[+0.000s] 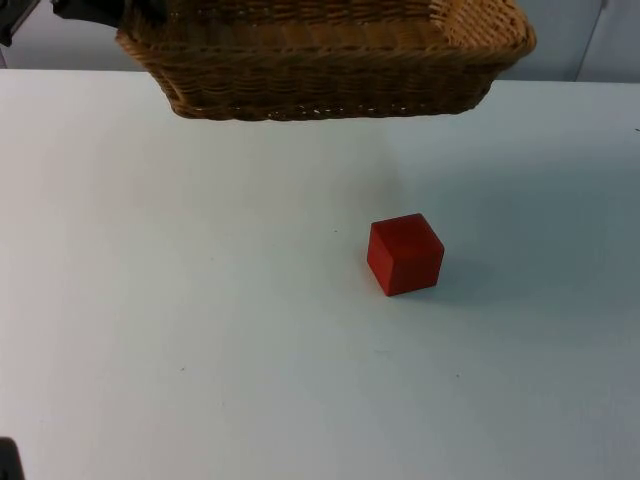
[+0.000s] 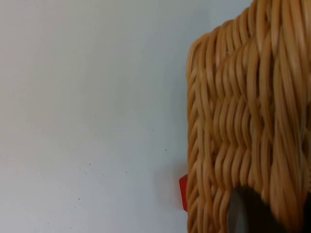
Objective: Pick up the basket with the left hand and place the cube into the basket with the right hand.
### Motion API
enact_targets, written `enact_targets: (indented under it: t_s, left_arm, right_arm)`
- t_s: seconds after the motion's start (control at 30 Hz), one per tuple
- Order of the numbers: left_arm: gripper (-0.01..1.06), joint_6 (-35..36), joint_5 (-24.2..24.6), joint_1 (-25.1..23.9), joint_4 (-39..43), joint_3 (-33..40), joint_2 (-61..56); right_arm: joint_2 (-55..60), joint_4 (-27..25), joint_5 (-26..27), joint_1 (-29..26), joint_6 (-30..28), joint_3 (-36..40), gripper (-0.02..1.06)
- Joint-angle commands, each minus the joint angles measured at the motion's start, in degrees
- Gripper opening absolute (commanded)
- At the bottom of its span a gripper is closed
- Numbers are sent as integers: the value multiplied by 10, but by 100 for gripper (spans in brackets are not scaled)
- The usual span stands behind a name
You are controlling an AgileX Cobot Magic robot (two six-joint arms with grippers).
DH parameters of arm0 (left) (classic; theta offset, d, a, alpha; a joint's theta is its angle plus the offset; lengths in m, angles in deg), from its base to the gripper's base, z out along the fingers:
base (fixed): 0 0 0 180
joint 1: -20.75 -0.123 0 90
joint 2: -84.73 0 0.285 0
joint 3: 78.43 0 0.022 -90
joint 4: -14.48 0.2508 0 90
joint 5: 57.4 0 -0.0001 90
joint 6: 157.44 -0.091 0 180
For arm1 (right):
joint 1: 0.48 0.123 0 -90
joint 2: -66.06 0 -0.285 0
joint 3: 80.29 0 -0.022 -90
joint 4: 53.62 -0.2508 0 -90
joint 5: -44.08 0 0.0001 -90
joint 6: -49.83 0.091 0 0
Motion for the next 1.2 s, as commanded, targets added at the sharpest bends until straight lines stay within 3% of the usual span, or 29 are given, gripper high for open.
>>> enact_targets:
  t_s: [0.0,1.17]
  left_arm:
    - [0,3,-4,-1,-27,-5,-12]
    - [0,-24,-21,-1,-21,-5,51]
  right_arm:
    - [-2,-1,4,-4,-3,3,0]
    - [-2,-1,4,-4,-3,3,0]
